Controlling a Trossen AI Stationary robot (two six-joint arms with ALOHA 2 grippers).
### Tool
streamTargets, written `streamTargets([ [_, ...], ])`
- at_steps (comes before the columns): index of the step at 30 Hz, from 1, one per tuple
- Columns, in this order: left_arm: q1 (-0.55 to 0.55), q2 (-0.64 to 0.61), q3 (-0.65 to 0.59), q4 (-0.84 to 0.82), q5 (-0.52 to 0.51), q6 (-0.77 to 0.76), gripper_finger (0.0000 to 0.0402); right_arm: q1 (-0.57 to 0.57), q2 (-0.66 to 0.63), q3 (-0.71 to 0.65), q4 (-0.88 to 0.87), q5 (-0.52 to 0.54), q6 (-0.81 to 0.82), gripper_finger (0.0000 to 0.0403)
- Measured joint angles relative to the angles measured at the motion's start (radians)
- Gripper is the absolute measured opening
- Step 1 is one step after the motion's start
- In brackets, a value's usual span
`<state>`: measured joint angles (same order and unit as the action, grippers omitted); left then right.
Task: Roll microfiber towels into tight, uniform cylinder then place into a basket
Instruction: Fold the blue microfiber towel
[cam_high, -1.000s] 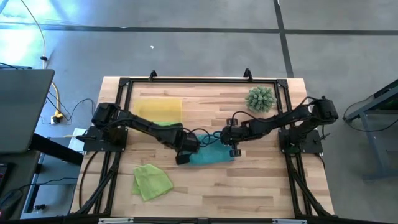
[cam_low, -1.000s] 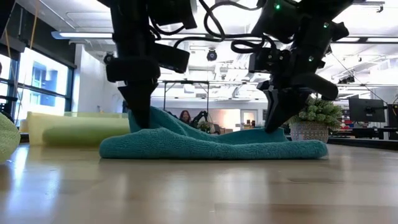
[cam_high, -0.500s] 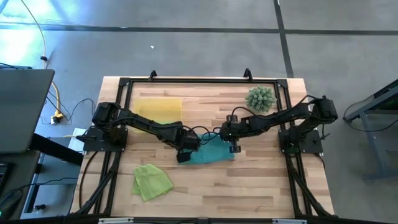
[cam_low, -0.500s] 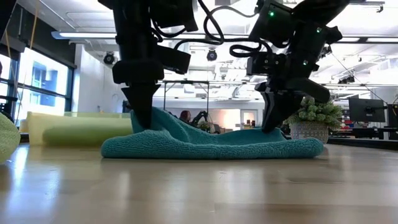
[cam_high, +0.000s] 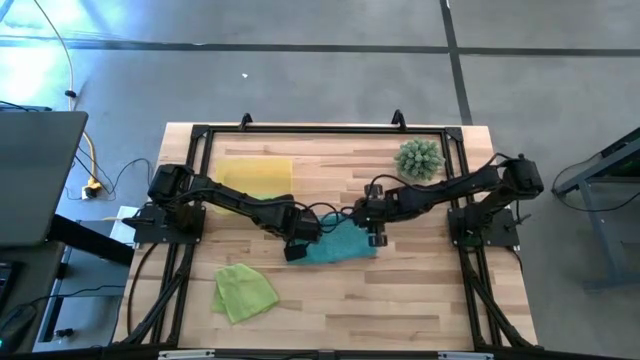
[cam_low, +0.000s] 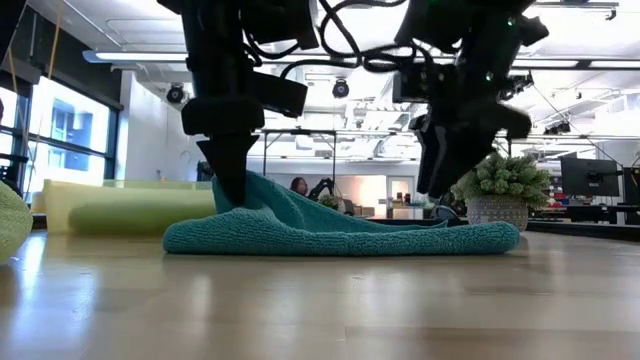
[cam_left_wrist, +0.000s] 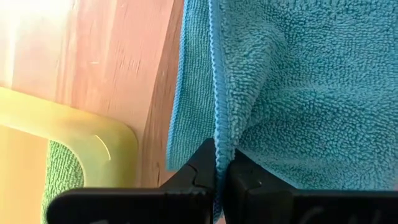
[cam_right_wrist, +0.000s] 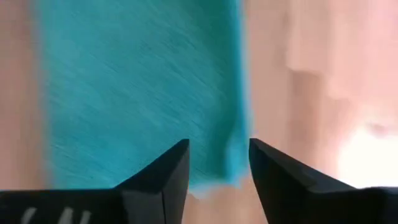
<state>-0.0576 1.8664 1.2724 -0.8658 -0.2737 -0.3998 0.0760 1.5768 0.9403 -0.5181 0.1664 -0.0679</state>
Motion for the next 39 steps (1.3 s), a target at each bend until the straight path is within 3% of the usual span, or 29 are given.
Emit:
streamTargets([
  [3,-0.001,0.0,0.0,0.0,0.0,0.0,0.0,0.009,0.0,-0.045,0.096,-0.07,0.026,0.016],
  [24,-0.004,0.0,0.0,-0.005,0.088,-0.017,0.0003,0.024,0.0,-0.27,0.414,-0.069,0.2,0.0133],
  [34,-0.004,0.0,0.001,-0.033,0.071,-0.016,0.0082,0.024,0.0,-0.276,0.421,-0.067,0.2,0.0132],
  [39,0.003,0.0,0.001,-0.098,-0.015,-0.018,0.0099,0.024,0.0,-0.276,0.421,-0.066,0.202,0.0132],
])
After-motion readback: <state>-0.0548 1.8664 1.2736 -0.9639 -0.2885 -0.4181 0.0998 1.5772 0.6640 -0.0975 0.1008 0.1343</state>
